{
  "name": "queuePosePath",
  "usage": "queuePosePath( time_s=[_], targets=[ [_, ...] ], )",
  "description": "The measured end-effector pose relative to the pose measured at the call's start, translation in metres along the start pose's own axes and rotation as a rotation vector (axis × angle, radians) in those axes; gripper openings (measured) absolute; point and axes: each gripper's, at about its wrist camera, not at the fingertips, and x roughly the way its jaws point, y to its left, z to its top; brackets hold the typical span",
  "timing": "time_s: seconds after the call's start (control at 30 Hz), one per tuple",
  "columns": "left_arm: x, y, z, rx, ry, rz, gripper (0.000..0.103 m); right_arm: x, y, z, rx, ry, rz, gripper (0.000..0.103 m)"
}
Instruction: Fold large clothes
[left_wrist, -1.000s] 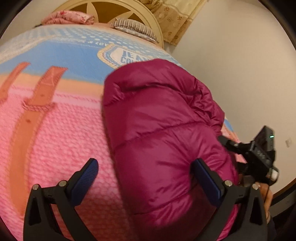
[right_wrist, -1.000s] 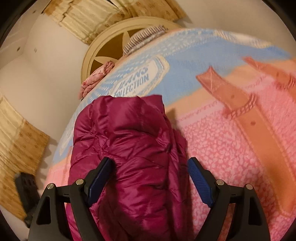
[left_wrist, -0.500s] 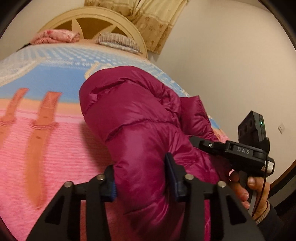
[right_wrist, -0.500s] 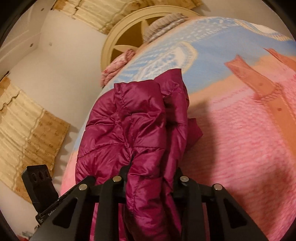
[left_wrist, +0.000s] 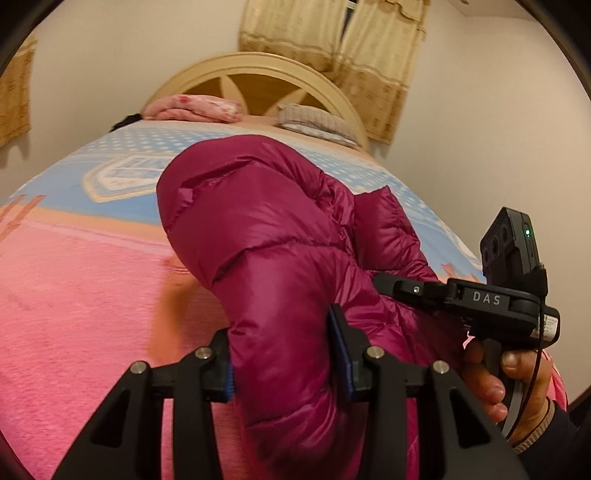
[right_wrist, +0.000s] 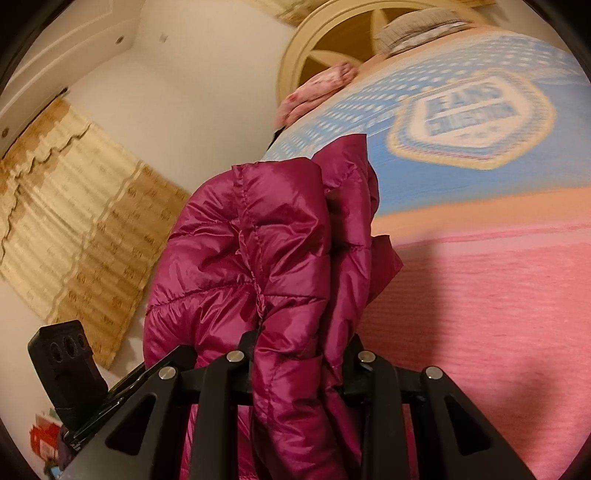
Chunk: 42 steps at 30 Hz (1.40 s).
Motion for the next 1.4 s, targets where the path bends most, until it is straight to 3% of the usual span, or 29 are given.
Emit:
queuePosePath(
  time_s=[0.5, 0.67, 0.87, 1.0, 1.1, 1.13, 1.23, 1.4],
  targets=[
    [-0.017, 0.083, -0.014, -0.115, -0.019, 0.147, 0.042, 0.12, 0.078, -0.007, -0.1, 0.141, 0.057, 0.025],
    [0.0, 0.098, -0.025, -0.147, 0.015, 0.161, 0.042, 0.15, 0.076, -0.015, -0.095, 0.184, 0.031, 0.025],
    [0.0, 0.106, -0.035, -0.16, 0.016, 0.159, 0.043, 0.154, 0.065, -0.016, -0.079, 0.189, 0.018, 0.025],
    [0.0, 0.11, -0.038, -0.162, 0.025, 0.192, 0.055, 0.158, 0.062, -0.017, -0.084, 0.198, 0.0, 0.025],
    [-0.006, 0.105, -0.038, -0.161, 0.03, 0.219, 0.07, 0.156, 0.056, -0.017, -0.072, 0.195, -0.013, 0.034],
    [-0.011, 0.104, -0.04, -0.152, 0.026, 0.231, 0.077, 0.153, 0.056, -0.016, -0.077, 0.186, -0.031, 0.043],
    [-0.017, 0.099, -0.038, -0.136, 0.024, 0.238, 0.078, 0.143, 0.061, -0.015, -0.107, 0.16, -0.062, 0.055],
    [-0.036, 0.097, -0.036, -0.144, -0.005, 0.262, 0.079, 0.119, 0.067, -0.013, -0.107, 0.116, -0.068, 0.06]
  ],
)
